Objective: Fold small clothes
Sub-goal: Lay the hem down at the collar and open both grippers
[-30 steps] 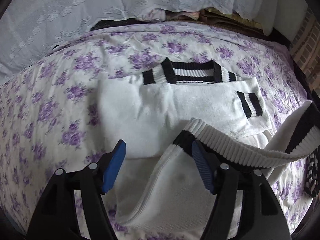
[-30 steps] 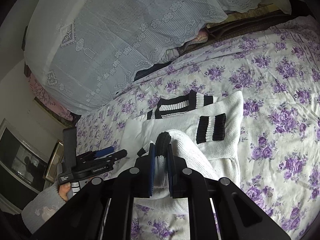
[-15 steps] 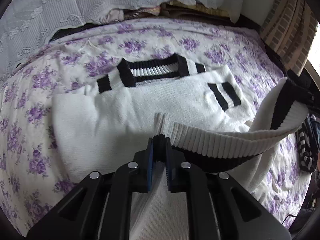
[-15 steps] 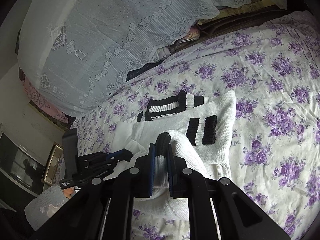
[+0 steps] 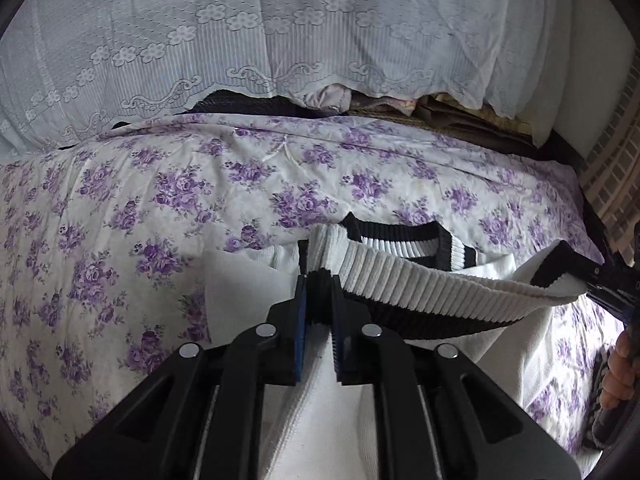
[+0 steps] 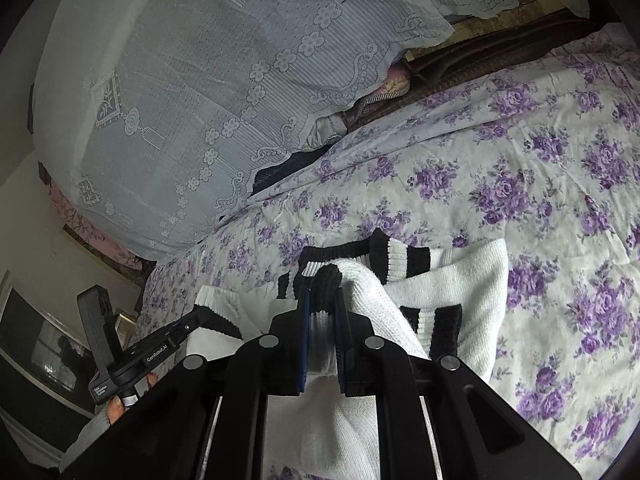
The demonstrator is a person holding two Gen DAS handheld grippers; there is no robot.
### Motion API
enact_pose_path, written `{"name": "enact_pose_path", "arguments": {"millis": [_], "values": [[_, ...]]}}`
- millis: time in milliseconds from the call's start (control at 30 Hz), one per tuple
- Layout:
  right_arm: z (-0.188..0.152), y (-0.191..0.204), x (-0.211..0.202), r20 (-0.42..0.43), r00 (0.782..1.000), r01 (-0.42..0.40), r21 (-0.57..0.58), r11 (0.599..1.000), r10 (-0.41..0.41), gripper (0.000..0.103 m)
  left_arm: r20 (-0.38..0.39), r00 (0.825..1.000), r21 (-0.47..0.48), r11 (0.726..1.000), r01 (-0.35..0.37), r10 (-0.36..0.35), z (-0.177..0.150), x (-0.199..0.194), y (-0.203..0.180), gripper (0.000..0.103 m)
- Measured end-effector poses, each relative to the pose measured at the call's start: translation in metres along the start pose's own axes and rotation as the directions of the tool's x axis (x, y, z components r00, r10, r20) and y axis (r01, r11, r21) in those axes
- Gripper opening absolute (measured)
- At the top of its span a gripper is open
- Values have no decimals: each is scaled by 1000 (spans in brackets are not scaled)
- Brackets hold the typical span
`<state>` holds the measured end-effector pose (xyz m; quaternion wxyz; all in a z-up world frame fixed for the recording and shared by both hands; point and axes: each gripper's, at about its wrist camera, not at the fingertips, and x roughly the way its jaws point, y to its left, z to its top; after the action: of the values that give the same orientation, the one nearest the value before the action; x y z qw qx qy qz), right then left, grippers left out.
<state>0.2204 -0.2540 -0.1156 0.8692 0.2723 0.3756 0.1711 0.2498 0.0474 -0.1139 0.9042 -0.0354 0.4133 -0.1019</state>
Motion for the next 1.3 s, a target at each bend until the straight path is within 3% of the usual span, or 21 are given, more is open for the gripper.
{"name": "enact_pose_path", "arguments": {"millis": [200, 300, 367, 400, 433, 500, 567, 667, 700, 733, 767, 800, 833, 867, 1000, 1067, 1167, 1200, 1300], "values": [[15, -15, 31, 7, 1000, 11, 39, 999, -12, 11, -29, 998, -83, 995, -60, 58, 6, 32, 2, 9], [18, -31, 54, -3, 998, 68, 67, 995, -68, 12, -51, 996, -122, 989, -84, 79, 2, 51, 6, 9], [17, -45, 75, -43, 993, 118, 91, 989, -114, 20, -46, 997, -143, 988, -62, 56, -4, 64, 12, 9], [17, -51, 83, -66, 988, 148, 90, 985, -142, 38, -62, 995, -151, 985, -81, 72, -7, 72, 16, 9], [16, -56, 87, -86, 984, 164, 97, 982, -156, 45, -82, 993, -154, 983, -100, 88, -10, 77, 18, 9], [15, -57, 78, -60, 993, 112, 129, 985, -105, 48, -85, 993, -173, 980, -95, 81, -13, 77, 24, 10], [15, -52, 60, -13, 997, 73, 121, 990, -72, 62, -67, 996, -184, 980, -78, 66, -13, 69, 28, 11], [10, -50, 41, 2, 995, 102, 84, 991, -102, 64, -34, 998, -215, 975, -61, 55, -11, 56, 35, 12], [6, -52, 40, -17, 994, 112, 79, 991, -111, 63, -15, 998, -235, 970, -62, 60, -11, 52, 38, 17], [0, -54, 43, -43, 991, 127, 74, 989, -124, 58, -15, 998, -251, 966, -60, 59, -10, 52, 40, 30], [-5, -57, 47, -69, 986, 158, 63, 985, -154, 53, -29, 998, -260, 963, -69, 64, -11, 56, 42, 35], [-11, -60, 53, -103, 976, 196, 54, 979, -190, 39, -53, 996, -261, 961, -86, 75, -12, 62, 43, 35], [-16, -64, 58, -130, 972, 208, 66, 976, -198, 19, -78, 993, -255, 962, -101, 84, -14, 66, 42, 35], [-20, -66, 59, -135, 970, 213, 82, 974, -200, 6, -91, 992, -240, 965, -108, 89, -16, 67, 41, 35], [-27, -61, 34, -53, 973, 229, 81, 970, -225, 6, -119, 971, -93, 971, -220, 209, -26, 75, 31, 39], [-37, -78, 39, -122, 950, 299, 108, 948, -286, 6, -130, 970, -114, 969, -221, 206, -31, 82, 37, 41], [-38, -87, 37, -152, 947, 303, 140, 942, -282, 7, -128, 968, -128, 965, -231, 215, -26, 76, 35, 39], [-34, -79, 32, -124, 947, 310, 122, 943, -296, 10, -99, 974, -119, 970, -213, 202, -22, 68, 30, 32], [-14, -50, 26, -3, 955, 297, 40, 954, -298, 11, -6, 996, -112, 990, -90, 89, -12, 49, 15, 34]]}}
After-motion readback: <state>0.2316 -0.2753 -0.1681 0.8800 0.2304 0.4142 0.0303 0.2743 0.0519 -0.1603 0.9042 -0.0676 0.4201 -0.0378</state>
